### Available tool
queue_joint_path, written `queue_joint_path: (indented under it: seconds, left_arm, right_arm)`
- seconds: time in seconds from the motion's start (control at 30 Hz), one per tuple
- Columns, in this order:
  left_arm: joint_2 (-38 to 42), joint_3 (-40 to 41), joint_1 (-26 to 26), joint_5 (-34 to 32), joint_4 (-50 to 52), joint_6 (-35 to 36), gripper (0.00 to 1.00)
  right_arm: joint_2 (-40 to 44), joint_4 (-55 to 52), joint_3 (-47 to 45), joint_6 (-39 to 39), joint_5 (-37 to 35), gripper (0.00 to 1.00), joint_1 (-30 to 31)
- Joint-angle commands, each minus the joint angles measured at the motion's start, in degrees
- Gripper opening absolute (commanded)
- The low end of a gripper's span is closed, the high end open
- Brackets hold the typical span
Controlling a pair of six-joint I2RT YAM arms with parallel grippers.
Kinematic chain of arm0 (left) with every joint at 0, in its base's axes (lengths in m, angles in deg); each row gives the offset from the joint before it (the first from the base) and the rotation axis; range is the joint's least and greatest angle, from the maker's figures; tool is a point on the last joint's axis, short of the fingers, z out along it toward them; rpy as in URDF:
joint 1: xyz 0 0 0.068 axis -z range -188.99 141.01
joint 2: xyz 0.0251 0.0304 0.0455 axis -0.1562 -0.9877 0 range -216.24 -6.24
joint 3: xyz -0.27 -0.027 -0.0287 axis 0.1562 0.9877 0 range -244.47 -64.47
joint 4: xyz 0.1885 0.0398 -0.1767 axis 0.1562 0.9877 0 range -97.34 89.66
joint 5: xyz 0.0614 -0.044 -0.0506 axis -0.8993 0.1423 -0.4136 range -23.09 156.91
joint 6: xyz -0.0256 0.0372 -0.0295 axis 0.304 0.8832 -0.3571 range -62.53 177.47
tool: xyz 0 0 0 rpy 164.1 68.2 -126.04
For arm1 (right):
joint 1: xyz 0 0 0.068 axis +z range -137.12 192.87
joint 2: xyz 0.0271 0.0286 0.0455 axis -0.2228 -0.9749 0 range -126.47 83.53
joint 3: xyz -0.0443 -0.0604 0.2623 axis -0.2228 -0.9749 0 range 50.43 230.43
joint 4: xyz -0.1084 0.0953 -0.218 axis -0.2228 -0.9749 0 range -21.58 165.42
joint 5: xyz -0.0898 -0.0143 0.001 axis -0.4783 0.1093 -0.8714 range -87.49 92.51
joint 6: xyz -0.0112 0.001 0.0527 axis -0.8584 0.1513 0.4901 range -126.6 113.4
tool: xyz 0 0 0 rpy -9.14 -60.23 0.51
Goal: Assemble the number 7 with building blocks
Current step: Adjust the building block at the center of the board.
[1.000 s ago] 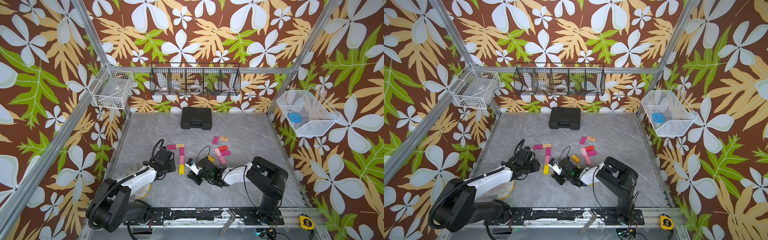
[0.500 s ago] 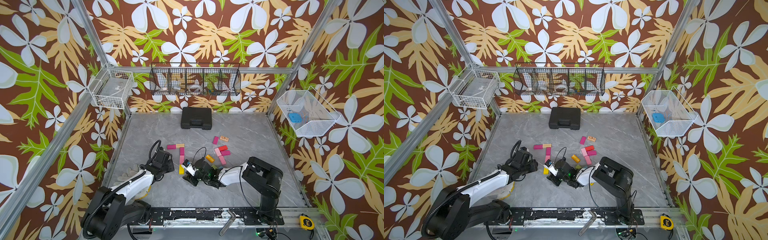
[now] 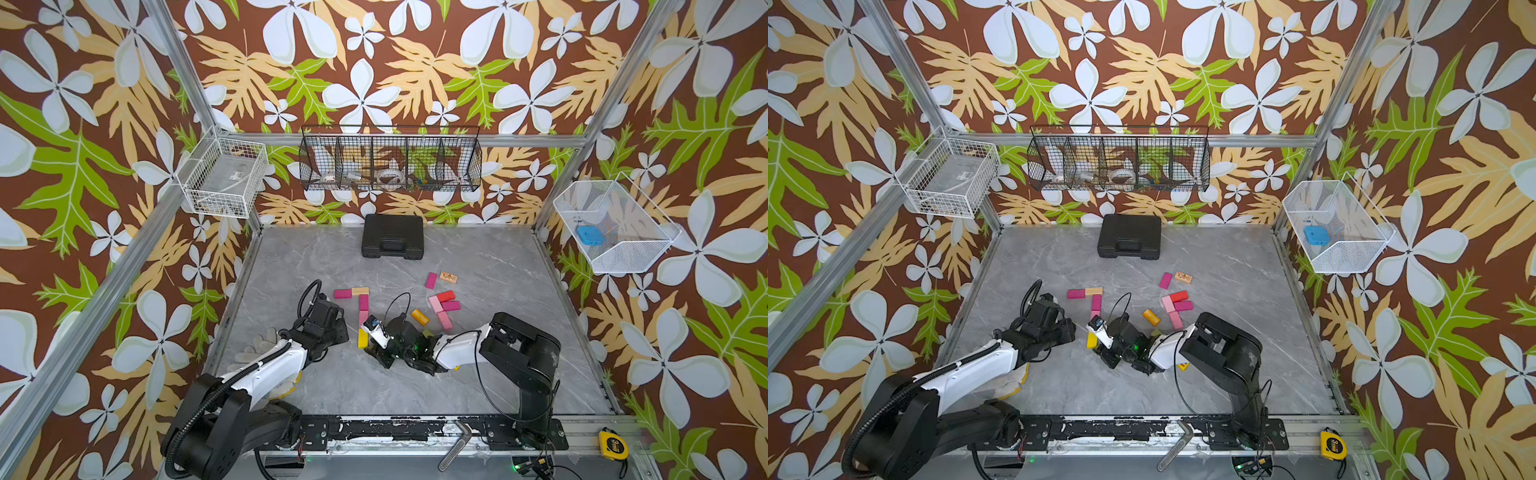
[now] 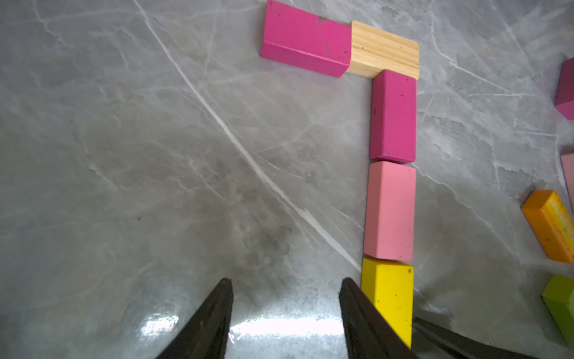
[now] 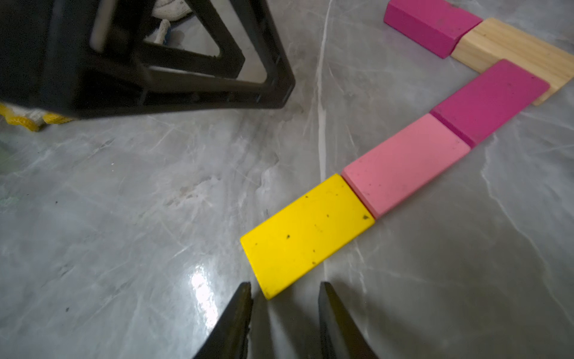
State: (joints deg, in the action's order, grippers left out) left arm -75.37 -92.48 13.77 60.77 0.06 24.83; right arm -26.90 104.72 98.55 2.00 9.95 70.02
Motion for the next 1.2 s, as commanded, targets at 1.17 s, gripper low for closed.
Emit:
queue_joint_path:
  seconds: [1.17]
  left_arm:
    - [-0.05,0.07,-0.17,-0.29,-0.52,0.24,0.58]
  right_arm:
    - [-1.89,-2.88,1.36,-0.40,-1.28,0.36,-0.72]
